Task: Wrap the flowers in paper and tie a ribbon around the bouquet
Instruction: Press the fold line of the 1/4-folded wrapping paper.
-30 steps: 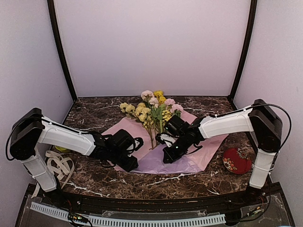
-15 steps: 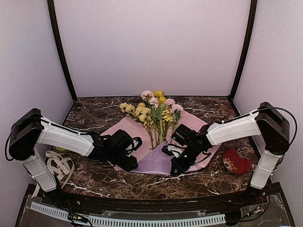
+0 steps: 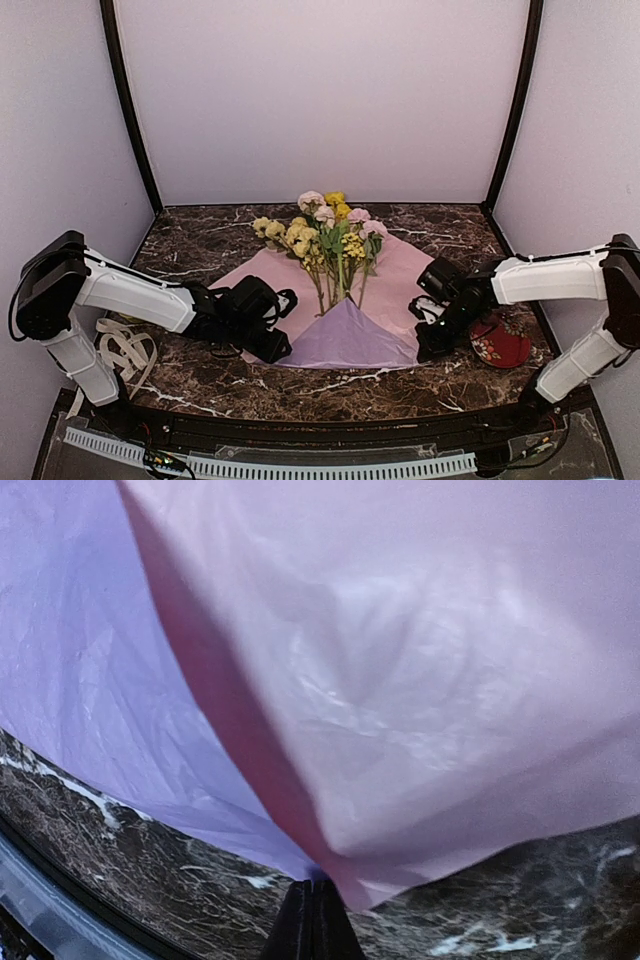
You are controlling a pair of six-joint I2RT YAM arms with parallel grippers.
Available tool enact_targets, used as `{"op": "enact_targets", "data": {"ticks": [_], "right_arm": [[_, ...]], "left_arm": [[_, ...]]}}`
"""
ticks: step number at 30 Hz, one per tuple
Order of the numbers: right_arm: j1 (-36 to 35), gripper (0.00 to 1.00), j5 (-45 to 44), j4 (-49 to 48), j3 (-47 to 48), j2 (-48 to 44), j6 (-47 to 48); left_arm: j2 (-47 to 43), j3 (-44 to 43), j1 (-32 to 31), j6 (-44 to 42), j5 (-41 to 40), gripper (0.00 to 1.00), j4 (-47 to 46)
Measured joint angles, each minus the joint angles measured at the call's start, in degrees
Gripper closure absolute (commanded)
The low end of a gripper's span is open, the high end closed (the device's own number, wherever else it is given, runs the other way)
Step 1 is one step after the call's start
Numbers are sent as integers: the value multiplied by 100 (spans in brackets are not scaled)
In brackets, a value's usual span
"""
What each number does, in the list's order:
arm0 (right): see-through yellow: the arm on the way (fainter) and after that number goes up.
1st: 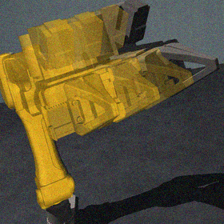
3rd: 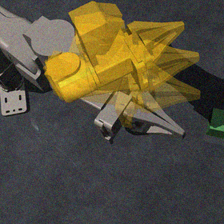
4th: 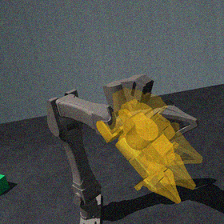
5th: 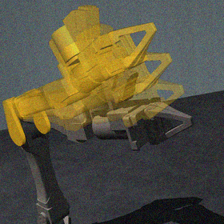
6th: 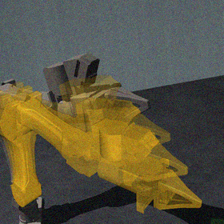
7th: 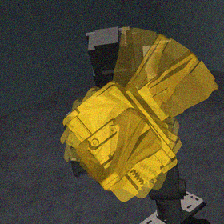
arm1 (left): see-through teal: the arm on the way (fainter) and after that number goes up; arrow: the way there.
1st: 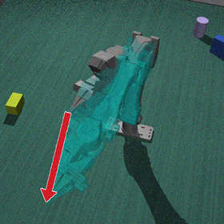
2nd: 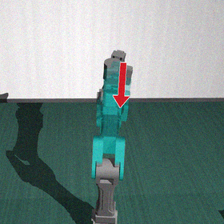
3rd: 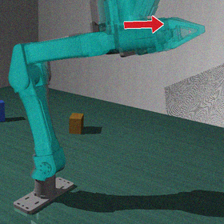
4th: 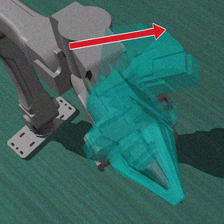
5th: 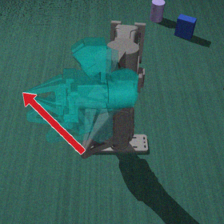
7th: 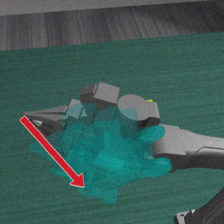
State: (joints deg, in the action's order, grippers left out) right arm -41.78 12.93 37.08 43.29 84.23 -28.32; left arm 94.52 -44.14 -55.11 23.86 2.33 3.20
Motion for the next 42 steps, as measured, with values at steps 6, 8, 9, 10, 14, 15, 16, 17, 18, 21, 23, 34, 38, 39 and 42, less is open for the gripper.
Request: {"op": "enact_targets", "data": {"ticks": [6,8,9,10,14,15,16,17,18,21,23,34,38,39,42], "right_arm": [[153,100,-225,595,306,-273,9],[92,100,-153,691,706,-197,66],[24,100,-98,671,922,-138,103],[-105,100,-61,612,1235,-33,149],[-802,100,269,127,2437,748,378],[-992,100,380,-70,2754,1067,426],[-1123,100,474,-221,2973,1331,457],[-1237,100,584,-382,3158,1613,509],[-1344,100,702,-531,3296,1888,542],[-1484,100,977,-769,3405,2498,588],[-1484,100,1054,-785,3405,2828,625],[-1443,100,1248,-1075,3287,3296,730],[-1443,100,1357,-1152,3239,3296,723],[-1443,100,1370,-1172,3222,3296,710],[-1434,100,1392,-1255,3154,3272,651]], "left_arm": [[-4,4,0,11,2,76,-2],[-4,4,0,22,2,76,-2],[-4,7,0,33,2,76,-2],[-7,7,0,39,0,75,-2],[-90,66,-7,103,4,75,44],[-111,79,-9,125,4,75,70],[-138,87,-11,151,4,75,111],[-162,98,-13,177,4,75,140],[-188,114,-13,212,2,75,179],[-243,118,-15,267,2,74,293],[-262,114,-17,302,0,73,365],[-866,516,-31,1003,-63,72,881],[-1598,1088,-72,1646,-155,72,1130],[-1779,1211,-74,1803,-184,71,1209],[-2476,1576,-96,2306,-323,69,1652]]}}
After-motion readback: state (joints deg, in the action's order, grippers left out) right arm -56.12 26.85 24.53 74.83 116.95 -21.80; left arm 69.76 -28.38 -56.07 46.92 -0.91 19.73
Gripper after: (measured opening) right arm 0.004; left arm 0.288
